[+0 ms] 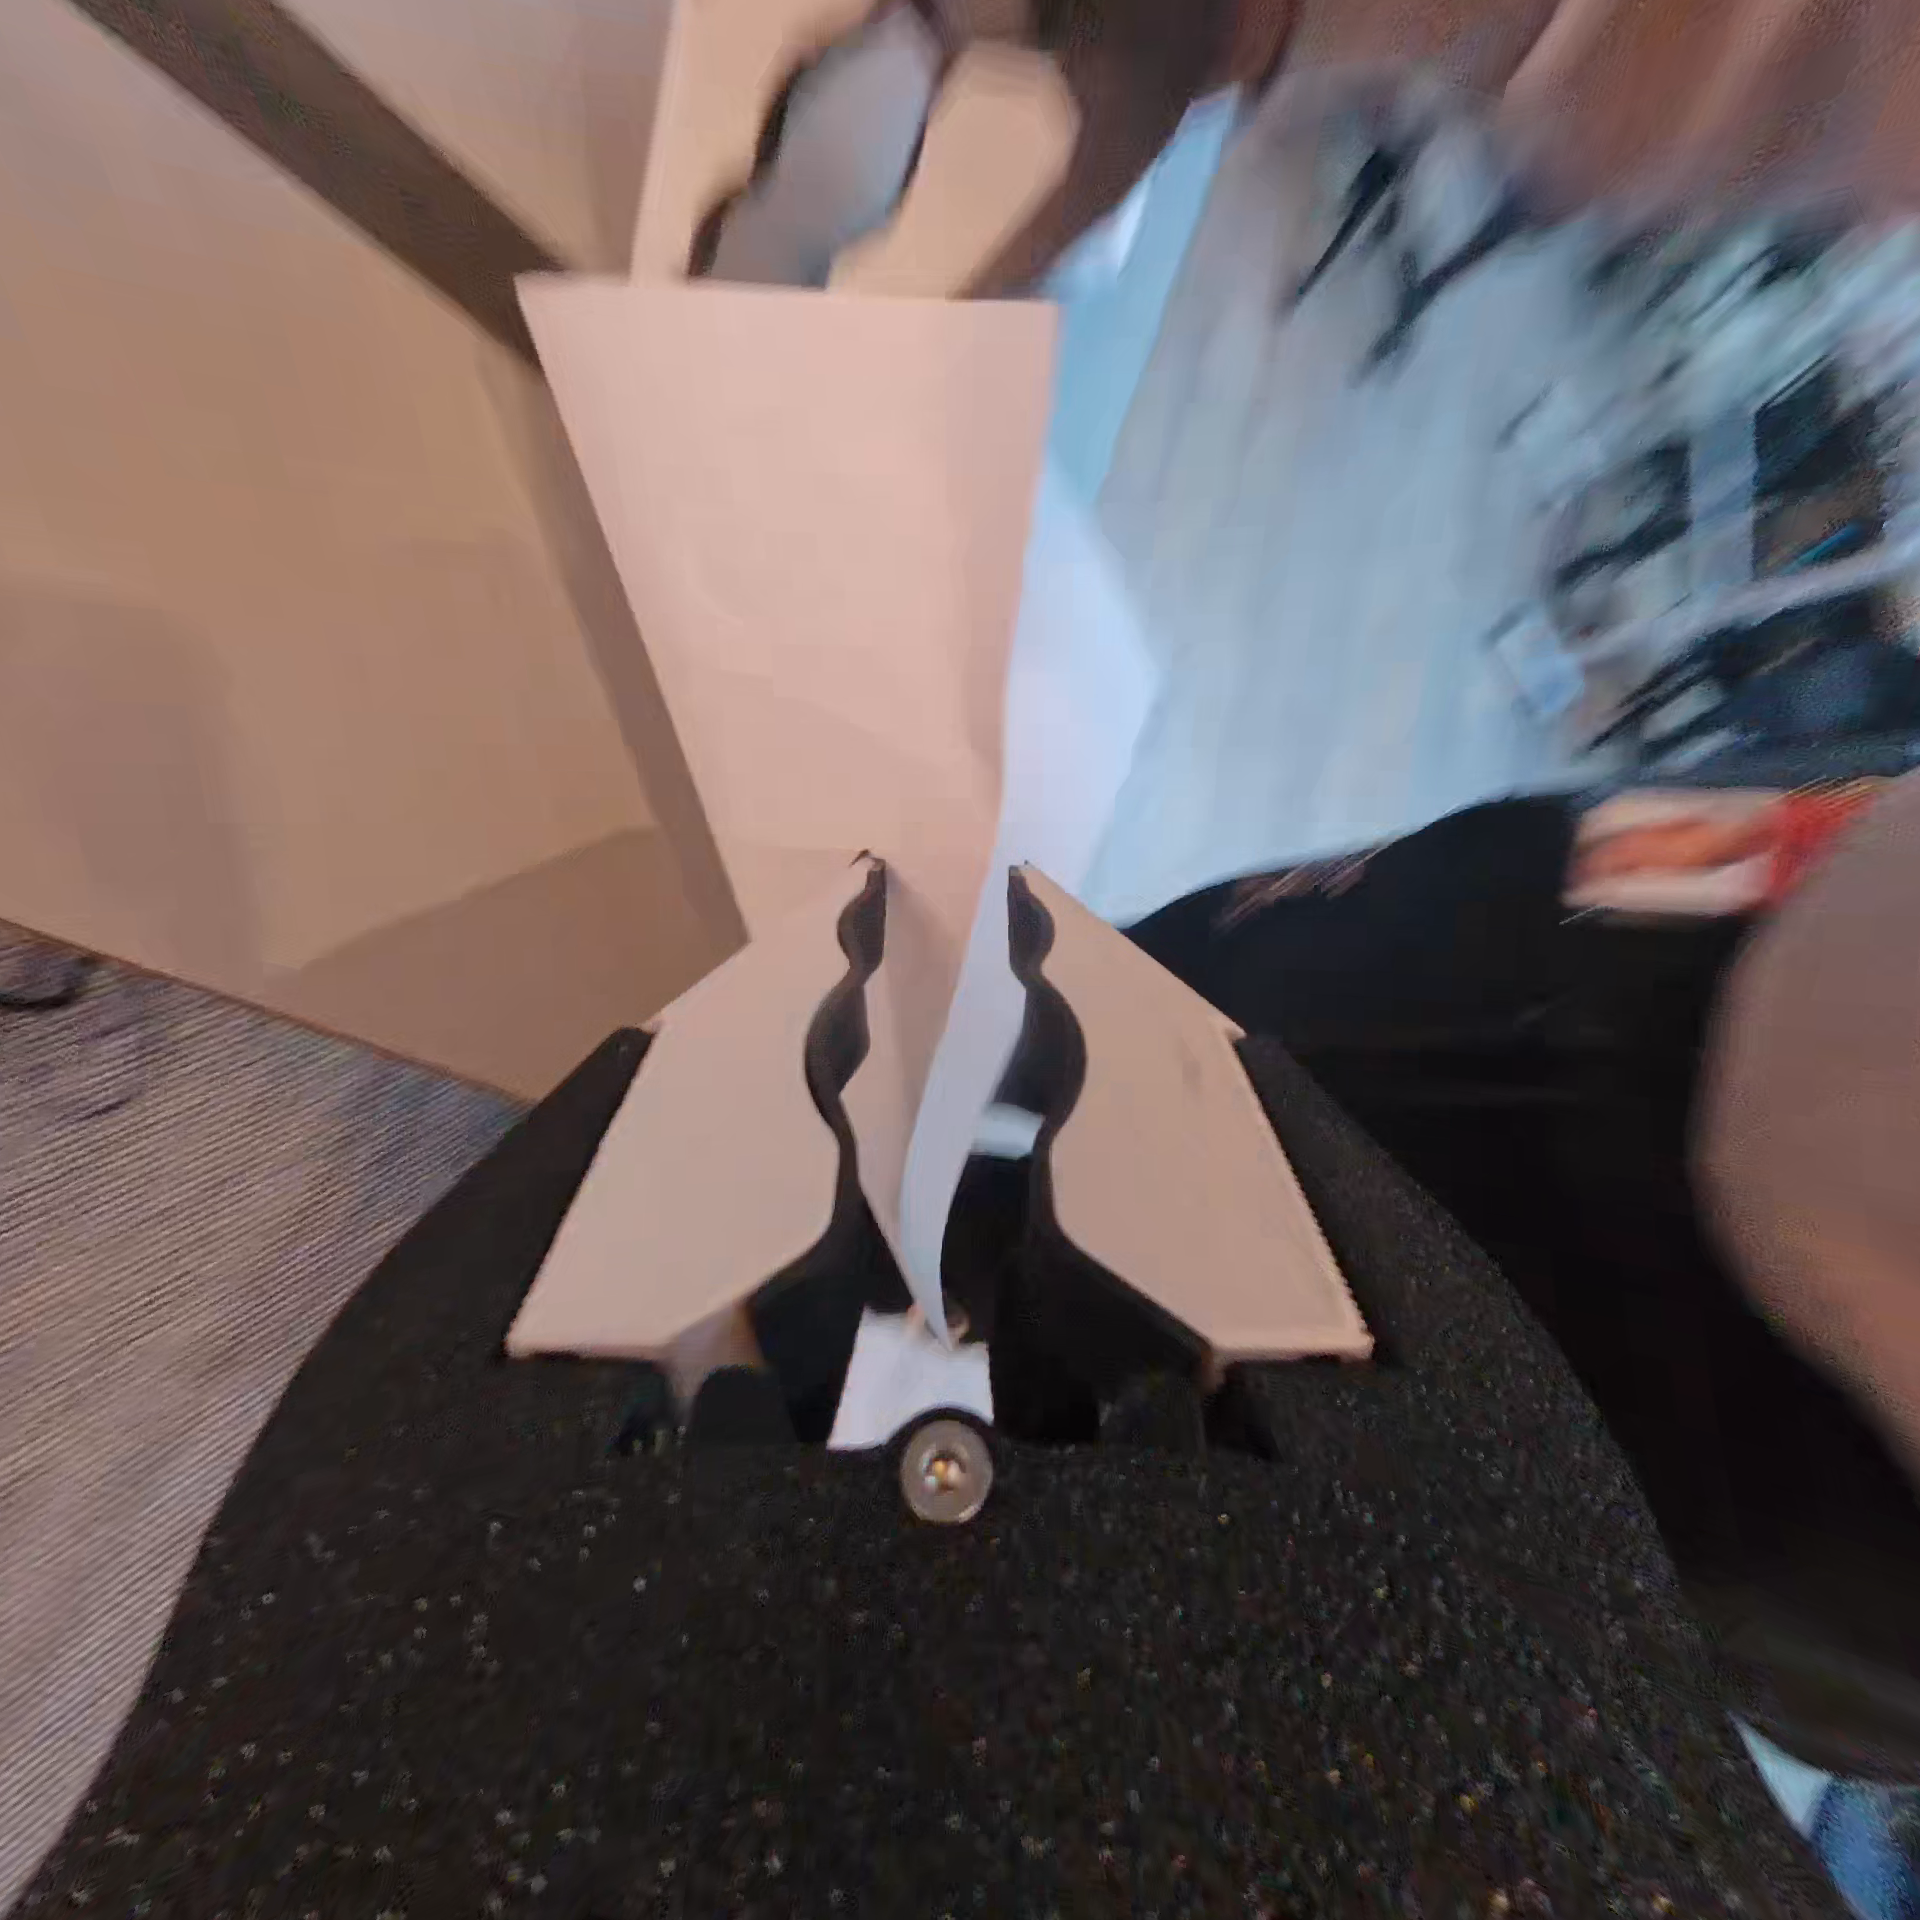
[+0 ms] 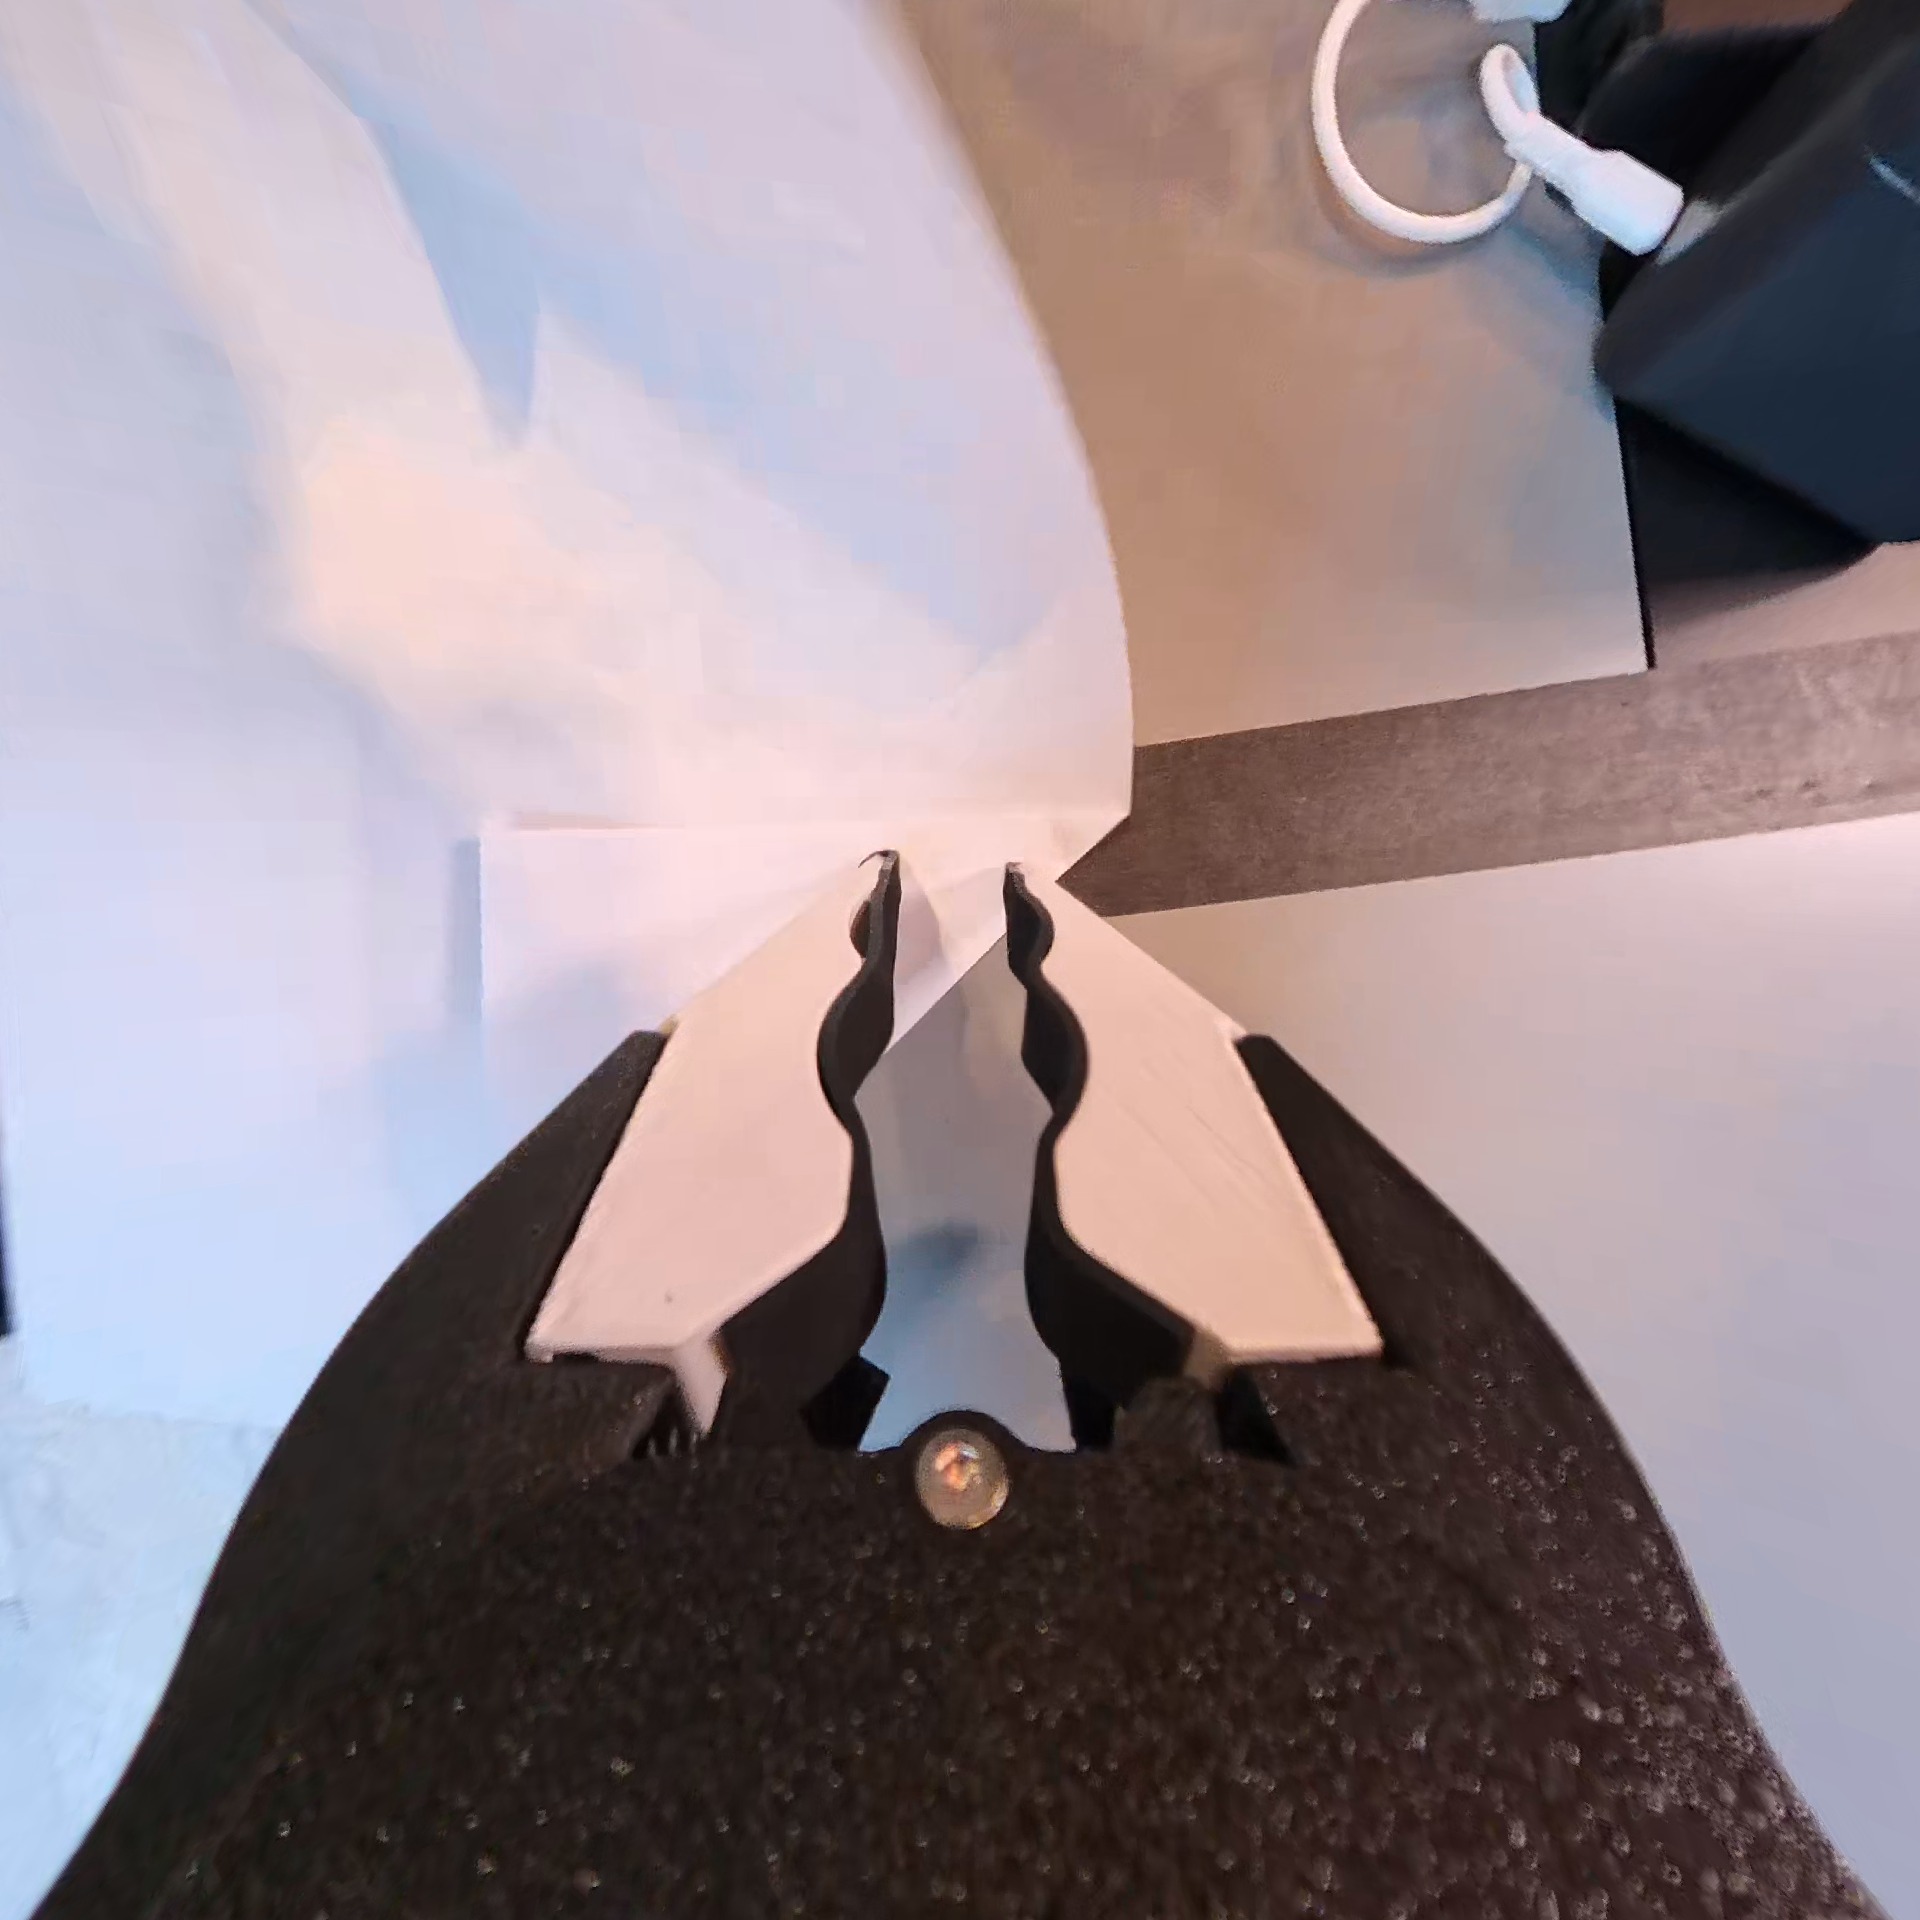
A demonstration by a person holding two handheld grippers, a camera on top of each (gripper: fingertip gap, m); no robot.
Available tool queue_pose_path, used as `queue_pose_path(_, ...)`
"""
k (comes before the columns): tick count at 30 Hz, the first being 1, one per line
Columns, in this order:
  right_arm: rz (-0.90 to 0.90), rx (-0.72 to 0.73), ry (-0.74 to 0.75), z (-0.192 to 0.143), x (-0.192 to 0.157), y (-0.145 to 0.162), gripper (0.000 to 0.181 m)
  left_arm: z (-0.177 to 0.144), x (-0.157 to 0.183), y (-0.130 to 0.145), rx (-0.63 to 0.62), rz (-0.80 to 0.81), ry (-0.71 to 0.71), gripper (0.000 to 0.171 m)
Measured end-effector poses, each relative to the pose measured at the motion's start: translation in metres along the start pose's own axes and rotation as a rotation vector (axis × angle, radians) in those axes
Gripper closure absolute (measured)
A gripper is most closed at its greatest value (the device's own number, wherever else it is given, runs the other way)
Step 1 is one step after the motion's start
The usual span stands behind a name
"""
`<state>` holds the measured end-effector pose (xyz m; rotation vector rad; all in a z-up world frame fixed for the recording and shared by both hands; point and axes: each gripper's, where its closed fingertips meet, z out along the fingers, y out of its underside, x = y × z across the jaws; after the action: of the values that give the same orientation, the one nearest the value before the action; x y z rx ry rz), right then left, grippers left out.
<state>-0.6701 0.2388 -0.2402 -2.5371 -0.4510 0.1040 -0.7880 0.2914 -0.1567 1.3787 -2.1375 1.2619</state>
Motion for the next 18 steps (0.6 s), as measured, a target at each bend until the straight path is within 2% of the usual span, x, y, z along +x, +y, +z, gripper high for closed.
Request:
queue_pose_path(2,-0.070,-0.009,-0.022,0.000,0.002,0.000,0.161,-0.029,0.004,-0.034,0.196,-0.100,0.088,0.149)
queue_pose_path(4,-0.151,-0.024,-0.044,-0.001,0.007,0.001,0.162,-0.058,-0.004,-0.064,0.378,-0.146,0.106,0.149)
queue_pose_path(6,-0.224,-0.041,-0.073,-0.002,0.010,0.002,0.162,-0.069,-0.023,-0.080,0.461,-0.190,0.059,0.149)
queue_pose_path(7,-0.254,-0.047,-0.088,-0.002,0.011,0.002,0.162,-0.064,-0.036,-0.079,0.445,-0.220,0.017,0.149)
queue_pose_path(9,-0.307,-0.055,-0.114,-0.002,0.010,0.001,0.162,-0.040,-0.065,-0.063,0.326,-0.290,-0.054,0.145)
queue_pose_path(13,-0.333,-0.066,-0.123,-0.001,0.011,0.001,0.161,-0.011,-0.094,-0.029,0.162,-0.331,-0.170,0.143)
queue_pose_path(16,-0.306,-0.045,-0.109,-0.002,0.010,0.001,0.161,-0.017,-0.108,0.000,0.128,-0.362,-0.317,0.136)
queue_pose_path(18,-0.286,-0.029,-0.098,-0.002,0.009,0.001,0.164,-0.021,-0.108,0.017,0.171,-0.434,-0.347,0.129)
